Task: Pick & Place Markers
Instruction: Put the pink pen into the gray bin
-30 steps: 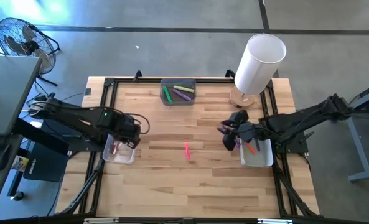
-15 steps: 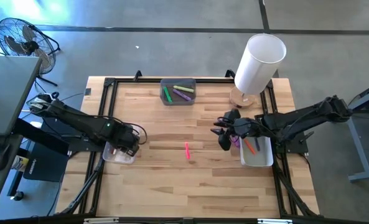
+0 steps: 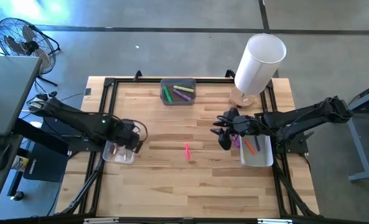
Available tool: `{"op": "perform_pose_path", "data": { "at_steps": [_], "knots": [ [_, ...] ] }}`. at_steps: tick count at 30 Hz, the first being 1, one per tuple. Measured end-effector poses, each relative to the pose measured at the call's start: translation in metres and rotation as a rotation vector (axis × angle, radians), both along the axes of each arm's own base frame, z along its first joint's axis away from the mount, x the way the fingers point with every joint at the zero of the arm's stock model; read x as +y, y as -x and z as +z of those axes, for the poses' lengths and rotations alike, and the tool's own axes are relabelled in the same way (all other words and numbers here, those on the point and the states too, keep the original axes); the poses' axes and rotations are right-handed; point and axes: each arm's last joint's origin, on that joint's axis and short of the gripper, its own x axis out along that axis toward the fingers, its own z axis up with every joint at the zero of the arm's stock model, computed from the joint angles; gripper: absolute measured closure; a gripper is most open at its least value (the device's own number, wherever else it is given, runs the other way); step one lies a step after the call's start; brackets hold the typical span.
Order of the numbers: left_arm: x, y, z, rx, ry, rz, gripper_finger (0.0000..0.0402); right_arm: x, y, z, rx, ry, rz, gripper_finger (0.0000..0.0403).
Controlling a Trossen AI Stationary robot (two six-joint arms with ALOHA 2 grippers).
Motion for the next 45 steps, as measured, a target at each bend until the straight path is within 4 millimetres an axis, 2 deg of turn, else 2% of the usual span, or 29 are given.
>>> {"op": "perform_pose_path", "data": {
  "at_steps": [4, 6, 8, 11, 14, 19, 22, 25, 30, 38, 45],
  "knots": [
    [0.0, -0.016, 0.035, -0.224, -0.112, 0.013, 0.027, 0.0, 0.0, 0.0, 0.004, 0.009, 0.017, 0.0254],
    [-0.002, -0.025, 0.049, -0.329, -0.153, -0.044, 0.0296, 0.0, 0.0, 0.0, 0.004, 0.012, 0.011, 0.0254],
    [-0.005, -0.037, 0.055, -0.413, -0.183, -0.114, 0.0331, 0.0, 0.0, 0.0, 0.003, 0.012, 0.01, 0.0254],
    [-0.012, -0.057, 0.054, -0.492, -0.229, -0.235, 0.0388, 0.001, 0.0, 0.0, -0.002, -0.013, 0.011, 0.0254],
    [-0.019, -0.074, 0.044, -0.488, -0.214, -0.372, 0.0386, 0.001, -0.001, 0.001, -0.019, -0.048, 0.0, 0.0254],
    [-0.034, -0.096, 0.014, -0.383, -0.198, -0.579, 0.0399, 0.006, -0.008, 0.009, -0.097, -0.078, 0.034, 0.0255],
    [-0.039, -0.095, 0.007, -0.379, -0.22, -0.646, 0.04, 0.015, -0.021, 0.014, -0.068, -0.039, -0.004, 0.0263],
    [-0.039, -0.094, 0.006, -0.401, -0.232, -0.692, 0.0401, 0.021, -0.044, 0.02, 0.002, -0.03, -0.072, 0.0271],
    [-0.031, -0.075, 0.021, -0.433, -0.281, -0.783, 0.0401, 0.026, -0.094, 0.019, 0.174, -0.096, -0.156, 0.0277],
    [-0.021, -0.045, 0.031, -0.446, -0.309, -0.902, 0.0401, 0.027, -0.157, -0.012, 0.48, -0.236, -0.349, 0.0276],
    [-0.017, -0.031, 0.034, -0.416, -0.305, -0.974, 0.0401, 0.031, -0.195, -0.042, 0.537, -0.342, -0.433, 0.0239]
  ]
}}
